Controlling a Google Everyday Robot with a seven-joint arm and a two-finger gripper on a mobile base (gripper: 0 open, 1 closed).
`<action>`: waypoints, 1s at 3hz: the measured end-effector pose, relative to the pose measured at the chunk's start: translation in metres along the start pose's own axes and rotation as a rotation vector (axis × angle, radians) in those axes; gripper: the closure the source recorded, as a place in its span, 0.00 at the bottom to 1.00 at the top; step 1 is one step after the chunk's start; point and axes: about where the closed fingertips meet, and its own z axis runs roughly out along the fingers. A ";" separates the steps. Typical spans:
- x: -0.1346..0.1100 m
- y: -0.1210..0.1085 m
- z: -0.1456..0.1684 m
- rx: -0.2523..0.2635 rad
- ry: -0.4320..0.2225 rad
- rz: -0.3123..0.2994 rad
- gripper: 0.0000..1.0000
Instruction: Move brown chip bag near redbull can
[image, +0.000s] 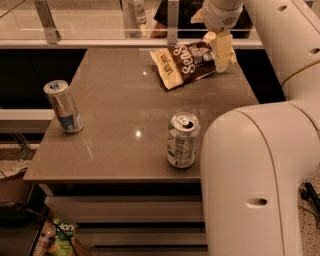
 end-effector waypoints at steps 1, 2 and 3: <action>0.006 -0.006 0.031 -0.007 0.010 0.014 0.00; 0.008 -0.011 0.042 -0.004 0.014 0.014 0.00; 0.007 -0.015 0.055 -0.013 0.017 0.008 0.00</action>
Offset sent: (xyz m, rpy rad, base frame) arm 0.0261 -0.0064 -0.0319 -0.0109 0.0160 -0.0260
